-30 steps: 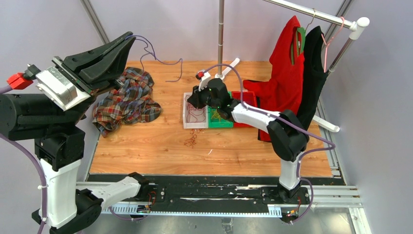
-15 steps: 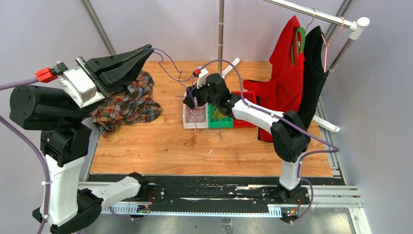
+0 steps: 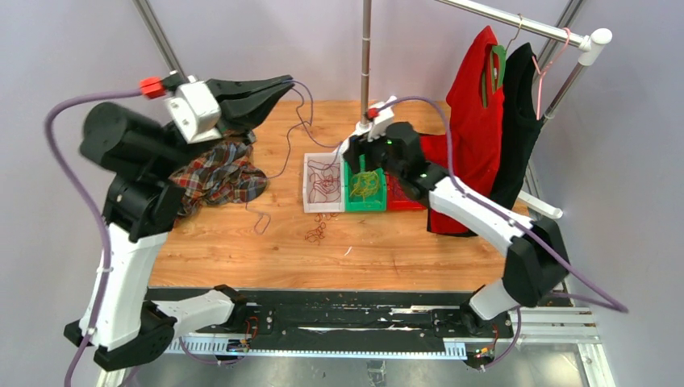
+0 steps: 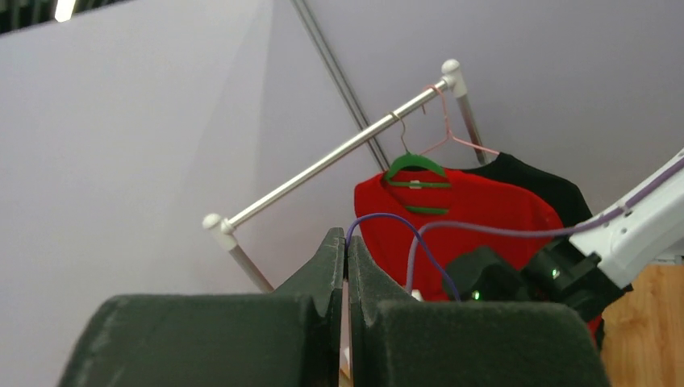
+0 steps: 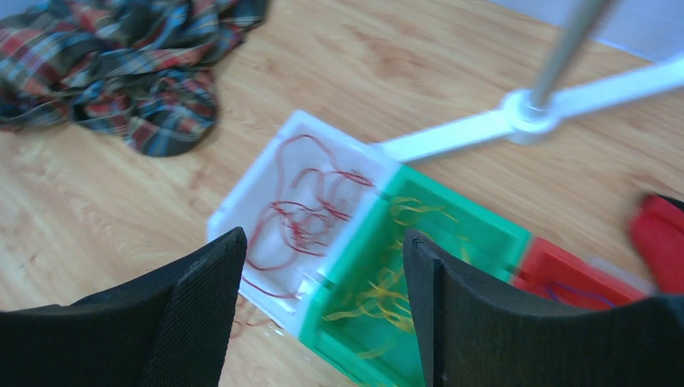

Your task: Untangle the cables

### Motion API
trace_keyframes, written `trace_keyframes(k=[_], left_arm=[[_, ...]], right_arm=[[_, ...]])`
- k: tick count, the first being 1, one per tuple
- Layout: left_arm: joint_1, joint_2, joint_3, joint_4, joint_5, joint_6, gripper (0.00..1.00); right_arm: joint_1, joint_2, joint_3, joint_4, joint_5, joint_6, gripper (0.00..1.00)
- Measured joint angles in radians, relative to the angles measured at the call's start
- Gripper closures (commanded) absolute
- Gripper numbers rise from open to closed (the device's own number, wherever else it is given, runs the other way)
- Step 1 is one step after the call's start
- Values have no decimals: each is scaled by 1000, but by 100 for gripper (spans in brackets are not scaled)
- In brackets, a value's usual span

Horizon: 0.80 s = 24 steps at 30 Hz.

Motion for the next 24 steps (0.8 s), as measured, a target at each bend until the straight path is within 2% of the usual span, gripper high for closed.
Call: trace_keyframes(k=[5, 16, 24], left_arm=[[-11, 84, -45, 29, 10, -19, 99], [-140, 336, -95, 67, 13, -5, 100], [-212, 562, 12, 112, 16, 0, 100]], right_arm=[[-92, -174, -116, -1, 106, 4, 30], [-138, -441, -340, 8, 382, 8, 34], [-159, -508, -446, 68, 529, 3, 35]])
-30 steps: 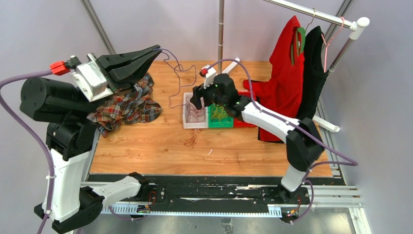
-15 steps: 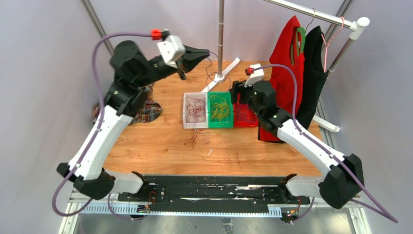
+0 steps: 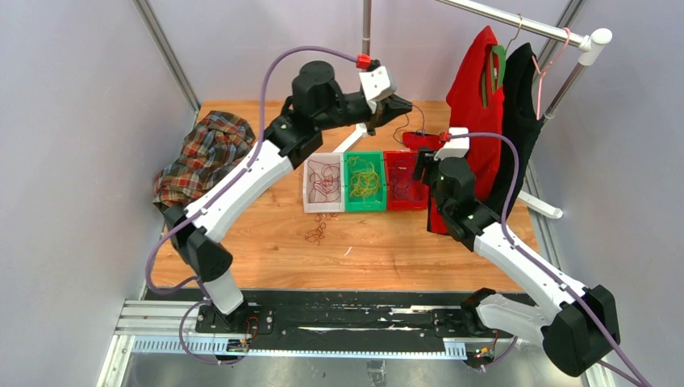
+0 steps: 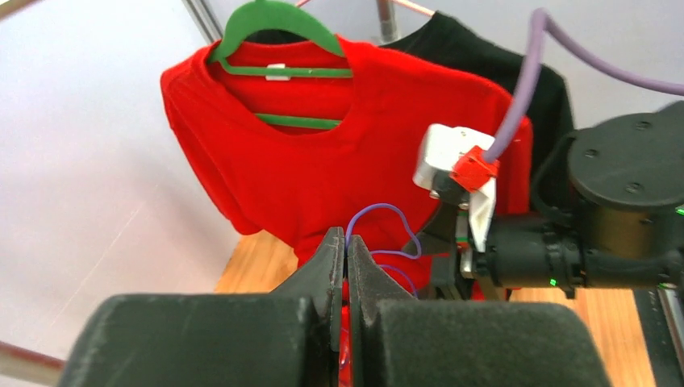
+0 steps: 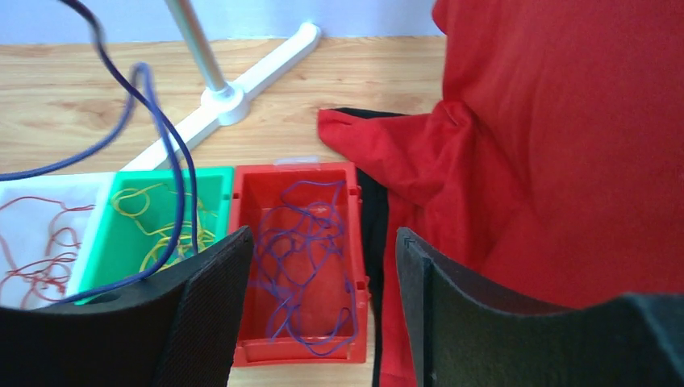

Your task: Untangle the cables

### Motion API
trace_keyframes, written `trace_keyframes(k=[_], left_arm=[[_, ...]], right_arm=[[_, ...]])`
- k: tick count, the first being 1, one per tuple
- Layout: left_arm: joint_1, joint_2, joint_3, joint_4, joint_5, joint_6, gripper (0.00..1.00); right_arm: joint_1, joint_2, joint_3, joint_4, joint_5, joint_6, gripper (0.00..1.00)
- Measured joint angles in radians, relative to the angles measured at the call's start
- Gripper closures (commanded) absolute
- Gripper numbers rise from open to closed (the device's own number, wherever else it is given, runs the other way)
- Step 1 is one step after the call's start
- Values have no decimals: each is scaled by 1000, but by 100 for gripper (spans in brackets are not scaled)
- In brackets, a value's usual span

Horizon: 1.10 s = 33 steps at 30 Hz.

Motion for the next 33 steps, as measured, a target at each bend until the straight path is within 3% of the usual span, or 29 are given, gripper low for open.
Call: trace_keyframes(k=[15, 24, 33], left_arm=[[-3, 292, 156, 68, -48, 8, 100], [-5, 301, 141, 61, -115, 92, 100], [-10, 304, 42, -33, -160, 197, 100]], right_arm=[[-62, 26, -73, 64, 60, -27, 39], [-82, 10, -82, 58, 61, -10, 47], [-106, 11, -77, -4, 89, 40, 47]])
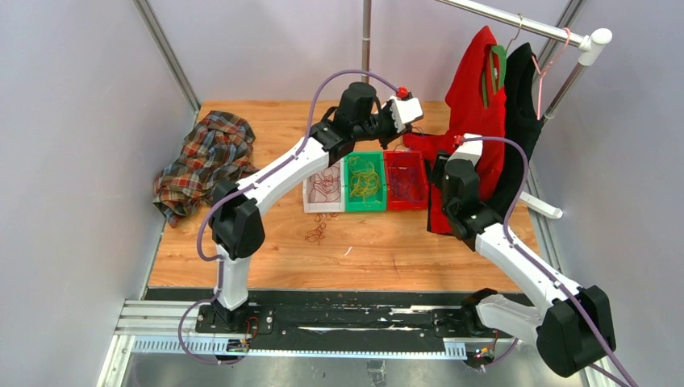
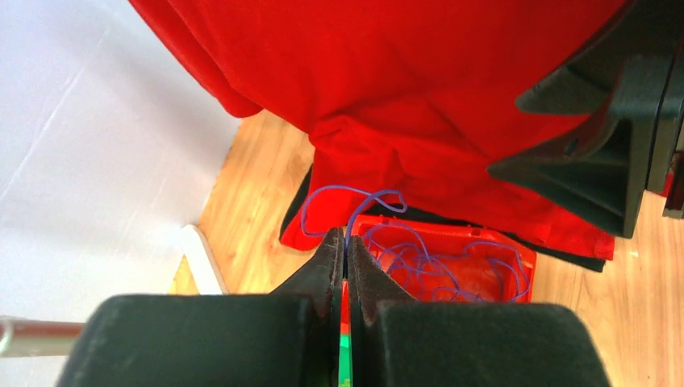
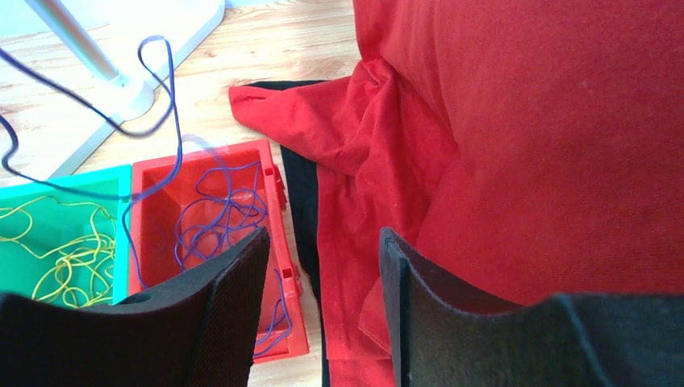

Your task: Untangle the cables

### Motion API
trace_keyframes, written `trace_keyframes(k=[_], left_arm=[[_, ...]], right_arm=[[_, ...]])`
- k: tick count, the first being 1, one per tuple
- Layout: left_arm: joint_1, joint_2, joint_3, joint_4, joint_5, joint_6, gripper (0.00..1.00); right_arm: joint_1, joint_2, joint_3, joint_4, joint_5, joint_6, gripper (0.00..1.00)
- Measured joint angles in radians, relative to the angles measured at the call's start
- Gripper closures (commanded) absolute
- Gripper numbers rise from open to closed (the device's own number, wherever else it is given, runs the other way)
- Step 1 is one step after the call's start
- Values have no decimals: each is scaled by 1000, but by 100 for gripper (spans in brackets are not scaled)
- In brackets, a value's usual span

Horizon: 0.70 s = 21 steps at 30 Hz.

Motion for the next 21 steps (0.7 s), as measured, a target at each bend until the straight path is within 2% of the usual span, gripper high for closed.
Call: trace_keyframes(k=[7, 14, 21], left_arm=[[-13, 28, -13, -25, -1, 27, 100], [-35, 60, -95, -33, -5, 61, 100], [-75, 210, -15, -84, -57, 114, 100]], right_arm=[[-13, 2, 2, -8, 34, 16, 46], [-32, 5, 2, -8, 57, 27, 46], [-38, -9, -1, 0, 78, 29, 47]])
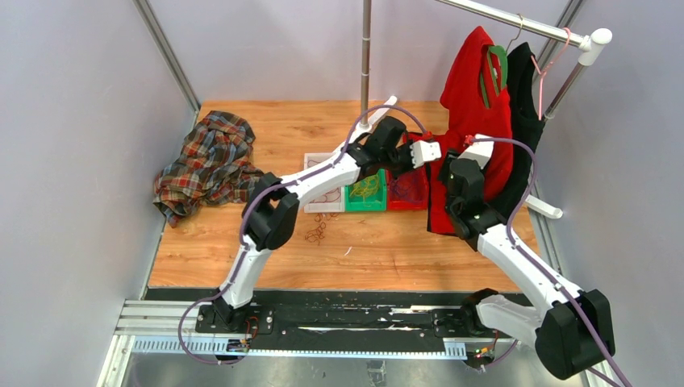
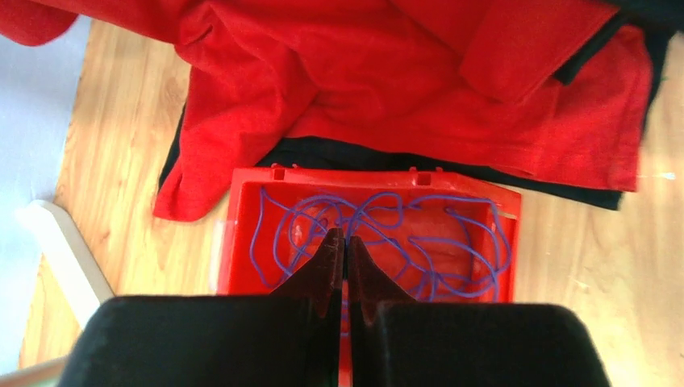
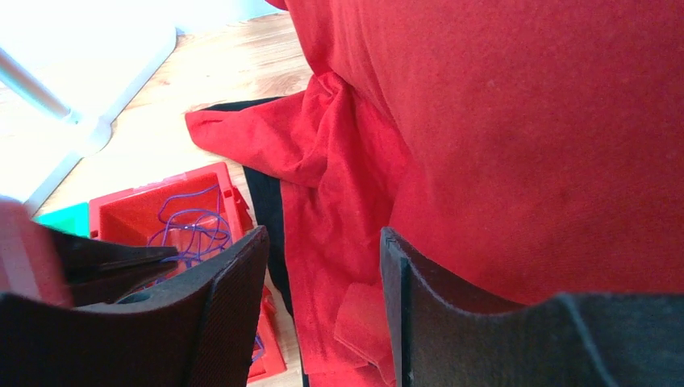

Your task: Untangle the cables

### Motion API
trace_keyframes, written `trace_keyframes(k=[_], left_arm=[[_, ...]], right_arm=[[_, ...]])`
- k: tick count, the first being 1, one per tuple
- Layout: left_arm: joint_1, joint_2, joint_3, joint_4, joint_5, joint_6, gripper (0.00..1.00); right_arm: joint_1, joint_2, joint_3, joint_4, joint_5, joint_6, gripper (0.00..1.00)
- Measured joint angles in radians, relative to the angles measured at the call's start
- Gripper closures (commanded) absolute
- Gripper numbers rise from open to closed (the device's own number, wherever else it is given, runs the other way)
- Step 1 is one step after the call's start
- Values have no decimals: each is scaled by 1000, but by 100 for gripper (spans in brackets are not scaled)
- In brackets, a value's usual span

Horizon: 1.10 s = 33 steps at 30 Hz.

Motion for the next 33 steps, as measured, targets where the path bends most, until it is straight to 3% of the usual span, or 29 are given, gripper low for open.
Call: trace_keyframes(k=[7, 18, 25, 29, 33], left_arm=[[-6, 152, 114, -18, -97, 58, 96], [-5, 174, 161, -127, -200, 108, 2], [-1, 9, 162, -279, -180, 89, 2], [22, -185, 116, -384, -153, 77, 2], [117, -417, -44, -467, -118, 34, 2]], right_arm=[[-8, -14, -26, 15, 24, -8, 47], [-11, -14, -26, 21, 18, -14, 47], [-12, -14, -26, 21, -6, -26, 43], [-12, -14, -26, 21, -21, -37, 43], [-12, -14, -26, 20, -40, -44, 42]])
